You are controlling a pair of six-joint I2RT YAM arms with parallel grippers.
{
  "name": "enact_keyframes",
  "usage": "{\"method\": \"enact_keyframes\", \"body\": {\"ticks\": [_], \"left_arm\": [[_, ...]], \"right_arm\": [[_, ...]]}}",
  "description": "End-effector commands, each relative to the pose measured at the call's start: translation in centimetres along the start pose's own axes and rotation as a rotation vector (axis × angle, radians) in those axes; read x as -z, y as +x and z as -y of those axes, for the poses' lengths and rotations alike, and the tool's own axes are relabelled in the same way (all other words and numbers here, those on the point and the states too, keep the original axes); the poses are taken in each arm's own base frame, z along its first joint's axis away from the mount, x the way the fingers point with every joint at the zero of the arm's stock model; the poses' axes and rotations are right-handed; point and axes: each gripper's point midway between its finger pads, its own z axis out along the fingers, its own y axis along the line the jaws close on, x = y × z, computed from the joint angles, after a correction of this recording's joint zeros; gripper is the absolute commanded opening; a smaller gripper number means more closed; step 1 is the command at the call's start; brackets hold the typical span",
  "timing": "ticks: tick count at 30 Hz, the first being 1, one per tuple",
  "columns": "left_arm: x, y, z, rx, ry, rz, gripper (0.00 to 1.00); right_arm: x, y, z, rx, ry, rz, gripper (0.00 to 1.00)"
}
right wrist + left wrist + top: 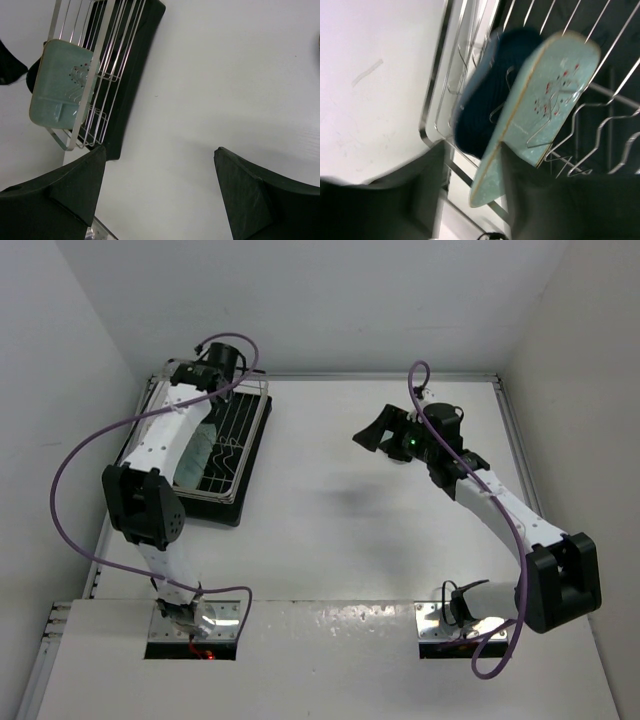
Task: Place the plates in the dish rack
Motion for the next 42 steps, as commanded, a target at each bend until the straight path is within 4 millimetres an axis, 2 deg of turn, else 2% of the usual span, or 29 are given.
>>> {"method": "enact_keyframes", "body": {"ticks": [1,3,4,5,6,7,8,9,11,13,14,16,18,19,20,22,23,24,27,29,30,31,33,37,40,42], "left_arm": [[3.2,-4.1,-3.1,0.095,0.043,0.131,0.56],[3.6,-4.8,-4.5,0.12,0.054,0.164,0.65],[2.9,-4.8,-5.7,0.135,0.069,0.163,0.71],[2.5,-4.9,-6.9,0.174,0.076,0.17,0.72],[1.7,-4.8,-8.0,0.192,0.076,0.159,0.72],[0.3,-3.7,-8.4,0.19,0.085,0.108,0.72],[-1.6,-2.7,-10.3,0.244,0.098,0.058,0.71],[-3.4,-1.5,-10.1,0.24,0.116,-0.001,0.69],[-5.8,0.7,-10.8,0.246,0.149,-0.065,0.67],[-7.8,1.8,-11.3,0.248,0.139,-0.09,0.62],[-8.9,3.1,-12.1,0.268,0.129,-0.126,0.55],[-10.7,4.0,-13.1,0.294,0.115,-0.163,0.5],[-12.3,4.8,-15.5,0.332,0.082,-0.174,0.49],[-13.2,5.2,-16.0,0.328,0.072,-0.181,0.49],[-14.8,6.3,-16.2,0.31,0.068,-0.217,0.47],[-16.3,7.6,-15.4,0.285,0.111,-0.254,0.46],[-16.8,8.2,-14.6,0.277,0.132,-0.274,0.46],[-17.2,9.8,-13.0,0.273,0.187,-0.312,0.44],[-17.7,11.9,-10.3,0.27,0.259,-0.362,0.44],[-16.9,13.6,-7.9,0.276,0.345,-0.396,0.44],[-16.7,13.4,-8.1,0.279,0.342,-0.387,0.44],[-16.3,14.0,-7.4,0.291,0.368,-0.4,0.44],[-15.2,14.0,-7.8,0.304,0.361,-0.388,0.44],[-13.9,15.4,-7.6,0.319,0.349,-0.411,0.44],[-13.7,15.8,-8.2,0.319,0.307,-0.421,0.44],[-13.8,15.6,-8.6,0.32,0.295,-0.414,0.44]], "right_arm": [[0.4,-1.6,-0.9,0.025,-0.018,0.042,0.88],[0.3,-1.8,-0.9,0.025,-0.014,0.034,0.88],[0.1,-1.8,-1.1,0.033,-0.015,0.032,0.88],[0.1,-0.9,-0.5,0.032,0.013,-0.004,0.88],[0.2,-1.3,-0.9,0.05,0.009,0.003,0.88],[0.2,-1.2,-0.7,0.055,0.022,0.001,0.88],[0.2,-1.2,-0.4,0.072,0.04,0.002,0.88],[0.2,-1.1,-0.4,0.068,0.042,-0.002,0.88],[0.4,-0.9,0.0,0.07,0.05,-0.004,0.88],[0.3,-0.4,0.0,0.072,0.046,-0.009,0.88],[0.4,-0.2,0.2,0.067,0.049,-0.012,0.88],[0.5,-0.1,0.1,0.072,0.044,-0.012,0.88],[0.6,-0.1,0.0,0.081,0.039,-0.012,0.88],[0.6,0.1,0.1,0.081,0.04,-0.019,0.88],[0.7,0.2,0.4,0.081,0.047,-0.019,0.88],[0.7,0.4,0.5,0.088,0.048,-0.022,0.88],[0.7,0.4,0.6,0.092,0.048,-0.023,0.88],[0.7,0.4,0.6,0.096,0.048,-0.027,0.88],[0.5,0.3,0.5,0.105,0.05,-0.034,0.88],[0.3,0.3,0.5,0.099,0.051,-0.038,0.88],[0.3,0.2,0.4,0.101,0.045,-0.033,0.88],[0.2,0.1,0.3,0.097,0.041,-0.029,0.89],[0.1,0.0,0.1,0.093,0.032,-0.026,0.89],[-0.4,0.2,1.0,0.059,0.054,-0.041,0.89],[-0.8,-0.1,2.6,-0.02,0.102,-0.055,0.89],[-1.0,0.0,4.6,-0.069,0.177,-0.074,0.89]]}}
